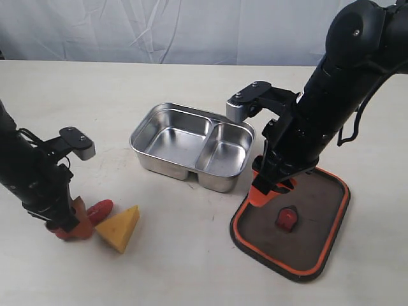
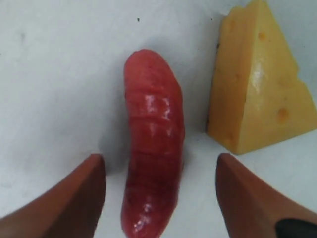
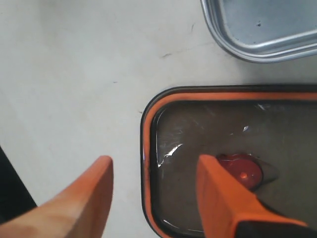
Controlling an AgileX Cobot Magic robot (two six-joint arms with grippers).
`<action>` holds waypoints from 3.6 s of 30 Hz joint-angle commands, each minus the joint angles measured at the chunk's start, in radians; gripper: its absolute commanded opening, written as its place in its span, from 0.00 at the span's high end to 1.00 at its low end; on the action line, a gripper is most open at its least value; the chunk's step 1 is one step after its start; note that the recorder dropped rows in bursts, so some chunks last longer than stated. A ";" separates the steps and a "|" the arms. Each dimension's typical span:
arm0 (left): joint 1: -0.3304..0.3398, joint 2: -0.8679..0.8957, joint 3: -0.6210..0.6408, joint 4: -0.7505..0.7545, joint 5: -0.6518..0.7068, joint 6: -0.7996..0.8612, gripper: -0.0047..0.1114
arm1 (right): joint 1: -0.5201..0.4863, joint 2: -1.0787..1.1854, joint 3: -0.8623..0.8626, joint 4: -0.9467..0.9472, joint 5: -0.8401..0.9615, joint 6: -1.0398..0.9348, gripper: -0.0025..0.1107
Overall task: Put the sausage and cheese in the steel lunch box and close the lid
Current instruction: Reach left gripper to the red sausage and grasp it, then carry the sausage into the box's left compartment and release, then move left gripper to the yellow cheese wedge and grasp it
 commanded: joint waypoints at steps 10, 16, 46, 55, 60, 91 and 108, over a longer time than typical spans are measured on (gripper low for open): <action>-0.084 0.023 -0.003 0.050 -0.082 -0.032 0.66 | 0.000 -0.009 -0.004 -0.005 -0.008 -0.004 0.53; -0.084 0.023 -0.003 0.050 -0.082 -0.072 0.96 | 0.000 -0.009 -0.004 -0.005 -0.008 -0.004 0.53; -0.176 0.006 -0.423 -0.070 -0.143 -0.035 0.96 | 0.000 -0.009 -0.004 -0.029 0.007 -0.004 0.53; -0.235 0.153 -0.511 -0.122 -0.228 -0.051 0.95 | 0.000 -0.009 -0.004 -0.029 0.061 -0.002 0.53; -0.235 0.179 -0.524 -0.141 -0.225 -0.053 0.75 | 0.000 -0.009 -0.004 -0.029 0.061 0.000 0.53; -0.231 0.084 -0.487 0.192 0.463 -0.546 0.47 | 0.000 -0.009 -0.004 -0.072 0.110 0.007 0.53; -0.233 0.084 -0.309 0.084 0.283 -0.549 0.47 | 0.000 -0.009 -0.004 -0.070 0.106 0.007 0.53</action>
